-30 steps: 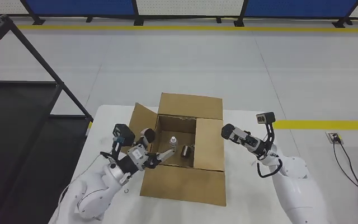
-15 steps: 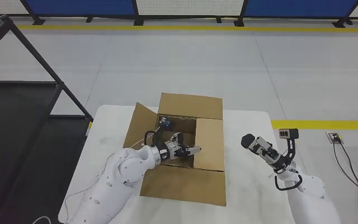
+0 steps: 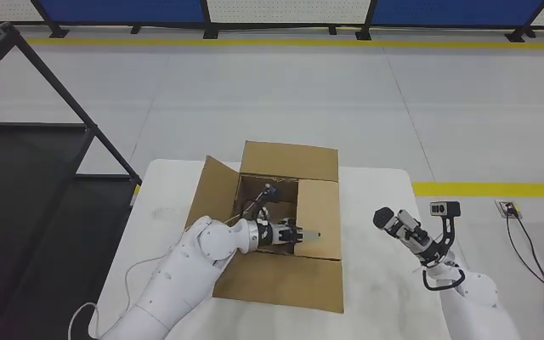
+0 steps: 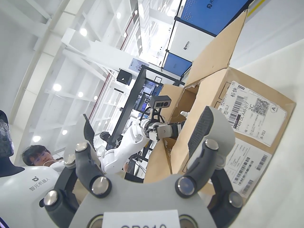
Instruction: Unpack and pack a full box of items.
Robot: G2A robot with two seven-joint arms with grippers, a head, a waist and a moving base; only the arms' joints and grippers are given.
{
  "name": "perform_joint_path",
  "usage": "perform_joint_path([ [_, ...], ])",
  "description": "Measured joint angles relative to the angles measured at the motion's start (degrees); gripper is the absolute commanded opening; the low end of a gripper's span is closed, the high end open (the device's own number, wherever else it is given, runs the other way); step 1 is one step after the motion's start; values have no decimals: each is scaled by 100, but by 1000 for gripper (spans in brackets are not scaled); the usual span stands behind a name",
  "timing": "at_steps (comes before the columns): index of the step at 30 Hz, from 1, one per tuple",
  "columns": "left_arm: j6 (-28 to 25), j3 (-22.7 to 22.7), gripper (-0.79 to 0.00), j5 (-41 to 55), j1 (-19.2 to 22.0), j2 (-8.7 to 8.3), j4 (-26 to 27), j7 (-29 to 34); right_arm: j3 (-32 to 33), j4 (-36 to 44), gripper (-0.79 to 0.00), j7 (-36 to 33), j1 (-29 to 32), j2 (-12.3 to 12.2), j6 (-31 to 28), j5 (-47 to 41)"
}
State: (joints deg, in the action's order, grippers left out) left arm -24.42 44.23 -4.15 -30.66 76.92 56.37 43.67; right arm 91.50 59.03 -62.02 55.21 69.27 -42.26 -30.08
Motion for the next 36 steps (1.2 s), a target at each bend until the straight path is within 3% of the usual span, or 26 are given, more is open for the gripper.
perform_joint_path([
  [8,-284,-18,0,100,85,84,8,-5,-100,24,0,64,56,-47,-64,-126],
  [18,-100,261,0,-743,-236,-49,1349,-417,-11,68,0,280,192,-137,-280,-388],
  [22,46,195,0,-907,-304,-18,1681,-563,184,86,0,395,380,-202,-395,-509],
  [33,-290,-434,0,-1264,-27,262,1650,-752,580,-64,0,546,894,-318,-545,-1108],
  [36,-274,-450,0,-1478,-3,271,1640,-843,590,-141,0,511,894,-336,-510,-1160],
])
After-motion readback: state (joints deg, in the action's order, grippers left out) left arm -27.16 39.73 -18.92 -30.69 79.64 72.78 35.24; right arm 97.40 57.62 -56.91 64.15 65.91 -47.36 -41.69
